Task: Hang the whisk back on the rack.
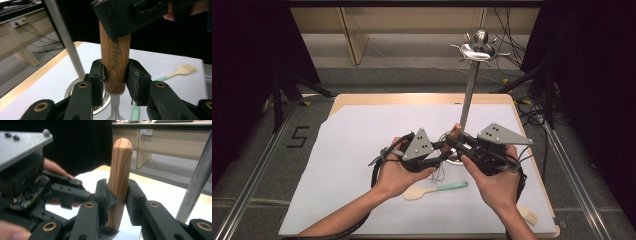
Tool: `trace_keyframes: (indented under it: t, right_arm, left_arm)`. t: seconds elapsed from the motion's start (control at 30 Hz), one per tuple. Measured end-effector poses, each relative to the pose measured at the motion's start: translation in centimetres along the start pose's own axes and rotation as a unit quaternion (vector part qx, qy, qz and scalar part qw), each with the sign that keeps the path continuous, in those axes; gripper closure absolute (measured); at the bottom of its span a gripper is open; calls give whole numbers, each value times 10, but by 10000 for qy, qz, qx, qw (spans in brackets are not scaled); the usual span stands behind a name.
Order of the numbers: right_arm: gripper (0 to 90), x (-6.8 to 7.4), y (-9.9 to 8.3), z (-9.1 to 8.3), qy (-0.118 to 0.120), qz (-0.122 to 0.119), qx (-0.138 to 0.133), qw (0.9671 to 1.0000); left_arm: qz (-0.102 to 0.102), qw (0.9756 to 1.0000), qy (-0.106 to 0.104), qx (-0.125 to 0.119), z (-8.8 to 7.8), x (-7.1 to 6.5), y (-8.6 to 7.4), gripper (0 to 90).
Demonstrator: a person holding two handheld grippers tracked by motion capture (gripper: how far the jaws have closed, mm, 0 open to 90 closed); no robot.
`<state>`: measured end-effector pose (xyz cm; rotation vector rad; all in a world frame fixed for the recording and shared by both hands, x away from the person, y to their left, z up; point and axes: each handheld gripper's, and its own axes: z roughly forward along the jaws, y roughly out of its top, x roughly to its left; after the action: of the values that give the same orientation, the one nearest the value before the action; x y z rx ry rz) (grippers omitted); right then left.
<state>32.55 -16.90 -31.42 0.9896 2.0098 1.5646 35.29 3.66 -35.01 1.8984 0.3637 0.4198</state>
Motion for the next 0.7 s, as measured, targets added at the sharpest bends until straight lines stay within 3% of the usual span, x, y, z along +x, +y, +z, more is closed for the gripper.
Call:
trace_keyframes:
  t: [0.03, 0.07, 0.1, 0.13, 0.17, 0.2, 0.23, 0.27, 0.3, 0.37, 0.4, 0.43, 0.47, 0.5, 0.53, 0.57, 0.6, 0.67, 0.7]
  right_arm:
    - [743, 0, 0, 0, 0, 0, 0, 10000]
    - [743, -3, 1, -3, 84, -167, 87, 9998]
    - [743, -3, 1, -3, 84, -167, 87, 9998]
    - [743, -8, 1, -6, 318, -327, 205, 9987]
    - [742, -10, 1, -8, 457, -352, 257, 9980]
    - [743, -13, 2, -10, 571, -449, 266, 9970]
    - [742, -14, 2, -12, 665, -502, 342, 9959]
    - [742, -17, 2, -13, 824, -650, 366, 9938]
    - [742, -17, 2, -13, 824, -650, 366, 9938]
    - [743, -19, 2, -14, 1134, -664, 419, 9904]
    - [742, -18, 1, -15, 1190, -566, 430, 9904]
    - [742, -19, 1, -15, 1241, -678, 362, 9893]
    - [742, -19, 1, -13, 1572, -732, 420, 9840]
    - [742, -19, 1, -13, 1572, -732, 420, 9840]
    - [743, -18, 1, -14, 1567, -743, 488, 9836]
    - [742, -16, 0, -12, 1711, -734, 492, 9813]
    - [742, -16, 0, -12, 1711, -734, 492, 9813]
    - [742, -14, 0, -12, 1700, -658, 488, 9820]
    - [743, -15, 1, -10, 1846, -714, 445, 9792]
  left_arm:
    - [0, 10000, 0, 0, 0, 0, 0, 608]
    - [16, 9995, -307, -55, -6, 4, 1, 572]
    - [16, 9995, -307, -55, -6, 4, 1, 538]
    - [2, 9972, -738, 70, -10, 8, 1, 513]
    - [2, 9972, -738, 70, -10, 8, 1, 508]
    - [65, 9952, -974, 97, -15, 12, 0, 502]
    - [21, 9941, -1081, 109, -16, 14, 0, 491]
    - [21, 9941, -1081, 109, -16, 14, 0, 489]
    - [17, 9925, -1219, 134, -17, 15, -1, 489]
    - [-77, 9898, -1412, 171, -18, 17, -3, 489]
    - [-41, 9879, -1536, 194, -17, 18, -4, 491]
    - [-131, 9866, -1611, 235, -16, 17, -5, 492]
    - [-128, 9845, -1732, 249, -13, 16, -7, 499]
    - [-128, 9845, -1732, 249, -13, 16, -7, 507]
    - [-143, 9830, -1812, 266, -11, 16, -8, 507]
    - [-193, 9812, -1906, 249, -9, 15, -8, 524]
    - [-193, 9812, -1906, 249, -9, 15, -8, 530]
    - [-229, 9783, -2045, 243, -6, 15, -10, 538]
    - [-220, 9780, -2059, 271, -5, 15, -10, 546]
